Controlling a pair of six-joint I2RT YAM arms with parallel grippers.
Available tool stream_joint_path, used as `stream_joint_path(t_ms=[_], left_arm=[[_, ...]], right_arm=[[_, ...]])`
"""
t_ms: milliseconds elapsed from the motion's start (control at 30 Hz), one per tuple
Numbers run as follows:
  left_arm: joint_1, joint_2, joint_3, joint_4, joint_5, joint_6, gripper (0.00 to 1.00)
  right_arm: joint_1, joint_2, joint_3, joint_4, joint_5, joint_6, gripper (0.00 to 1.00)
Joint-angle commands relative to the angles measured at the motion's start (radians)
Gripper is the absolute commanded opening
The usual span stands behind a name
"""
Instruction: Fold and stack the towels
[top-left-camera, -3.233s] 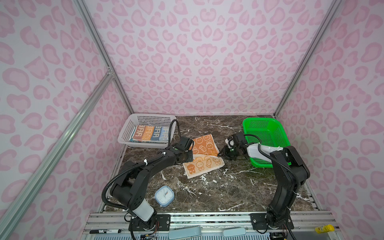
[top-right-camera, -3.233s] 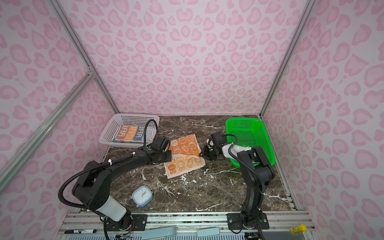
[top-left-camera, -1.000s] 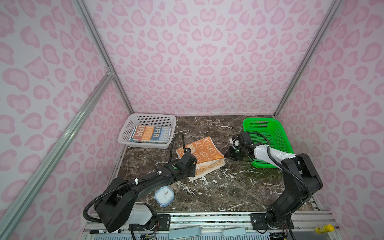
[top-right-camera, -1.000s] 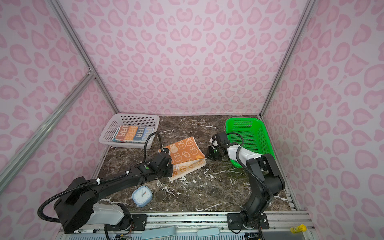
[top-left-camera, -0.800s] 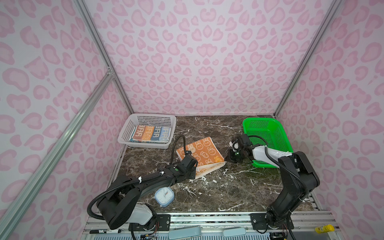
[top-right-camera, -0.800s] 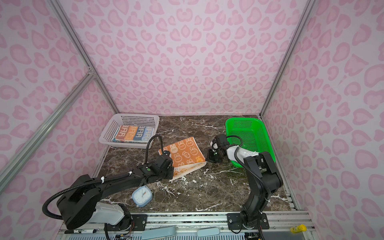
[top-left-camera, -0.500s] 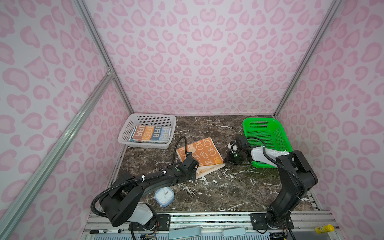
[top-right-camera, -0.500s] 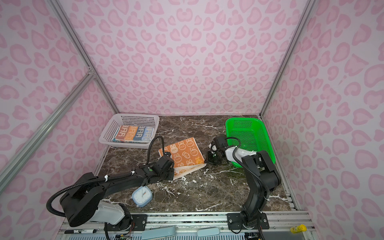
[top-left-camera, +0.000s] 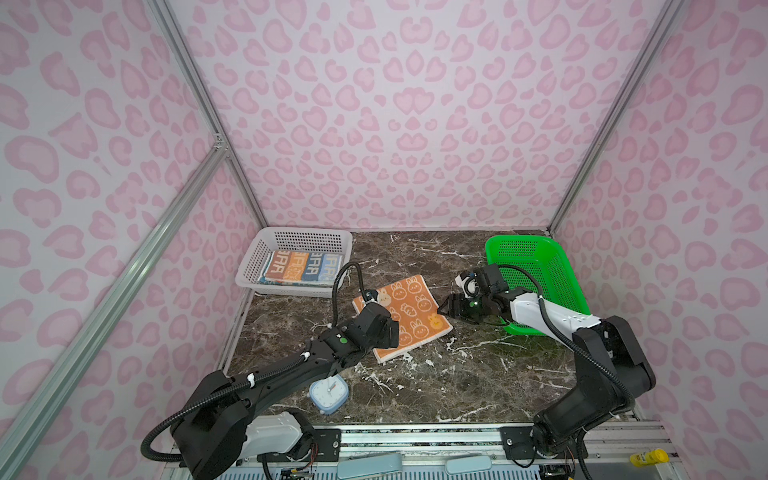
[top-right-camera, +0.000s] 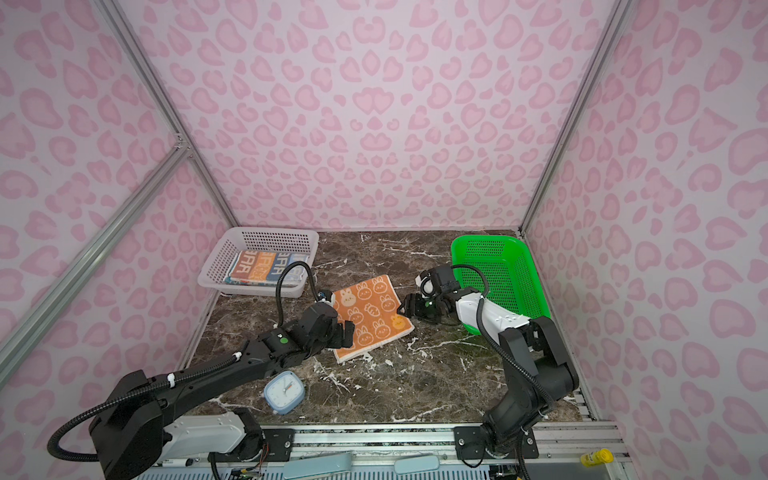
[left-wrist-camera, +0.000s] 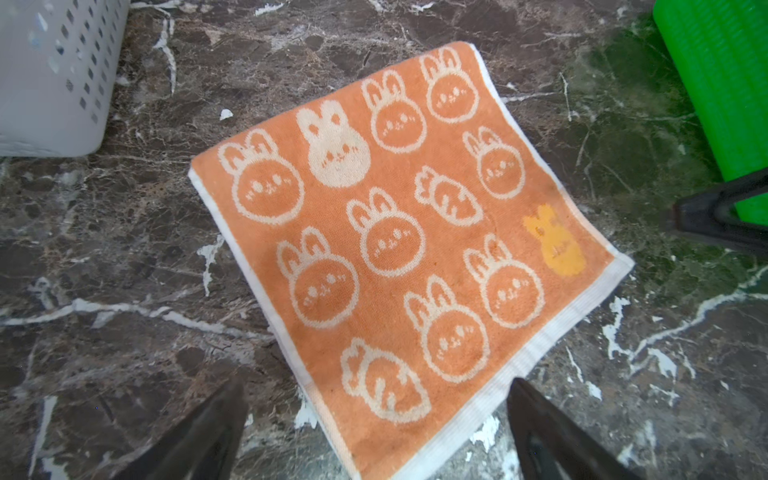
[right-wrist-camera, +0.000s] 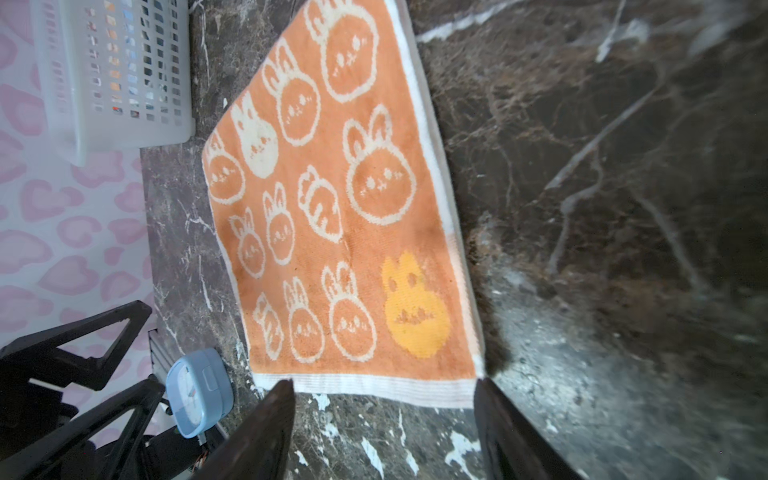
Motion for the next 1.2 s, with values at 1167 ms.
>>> stream_joint_path(t_ms=[1167], left_arm=[[0.030, 0.202, 0.149, 0.029, 0.082, 0.036, 0.98]], right_arm=[[-0.054, -0.073, -0.146, 0.039, -0.082, -0.009, 0.98]])
